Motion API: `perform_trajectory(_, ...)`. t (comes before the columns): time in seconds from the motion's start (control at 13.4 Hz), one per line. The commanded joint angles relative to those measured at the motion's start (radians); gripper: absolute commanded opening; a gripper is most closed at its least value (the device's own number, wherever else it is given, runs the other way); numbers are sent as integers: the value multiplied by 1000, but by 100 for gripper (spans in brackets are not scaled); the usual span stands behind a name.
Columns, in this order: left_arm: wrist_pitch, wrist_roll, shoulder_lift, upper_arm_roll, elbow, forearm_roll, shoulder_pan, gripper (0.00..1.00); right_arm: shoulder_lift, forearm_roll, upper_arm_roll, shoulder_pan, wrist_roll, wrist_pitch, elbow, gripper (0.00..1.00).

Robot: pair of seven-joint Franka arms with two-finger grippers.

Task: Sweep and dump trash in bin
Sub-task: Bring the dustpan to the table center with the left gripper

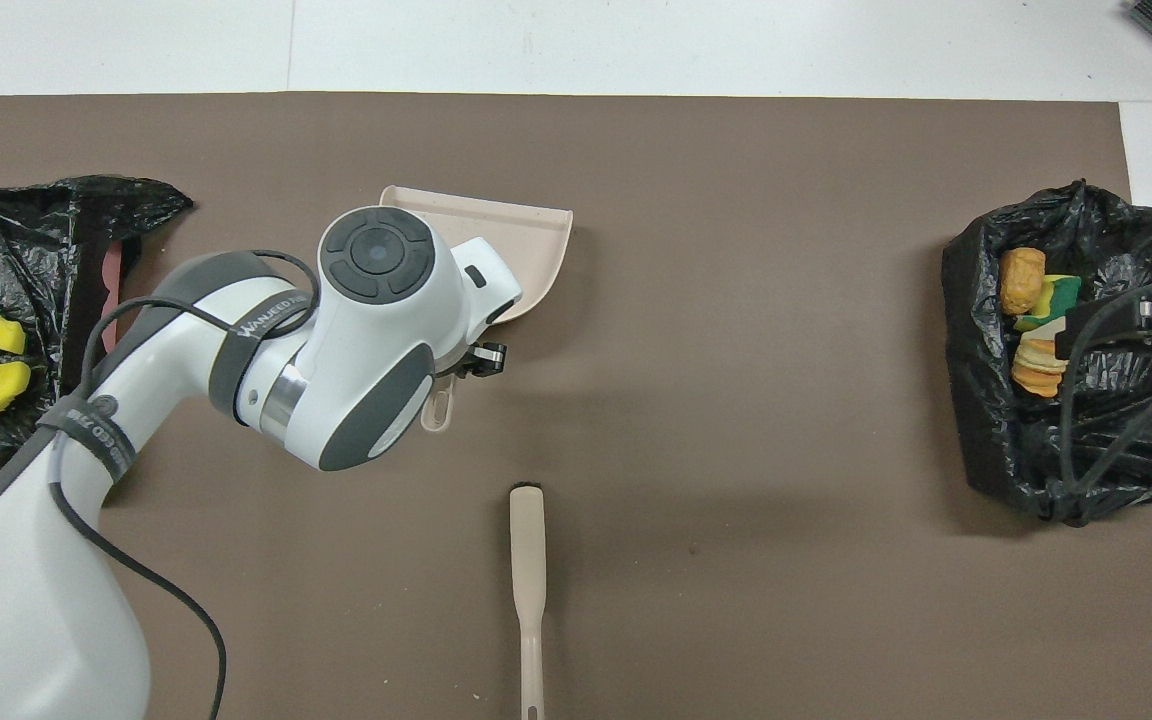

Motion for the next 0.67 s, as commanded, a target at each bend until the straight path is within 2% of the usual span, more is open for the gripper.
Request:
perform_trajectory(0.0,48,-72,16,2,19,-32,-25,0,-2,18,1,-5,-1,2,0,100)
perform_trajectory(0.3,40,-172,72,-11,59,-37,-42,0,-2,18,2,-4,-1,2,0,100)
perform_trajectory(0.45,29,-187,140,-12,134,-29,-92,0,-2,20,1,-4,-1,3,0,100)
perform_trajectory(0.6,17,-189,162,-12,165,-27,-96,0,-2,20,2,-5,-1,3,0,100)
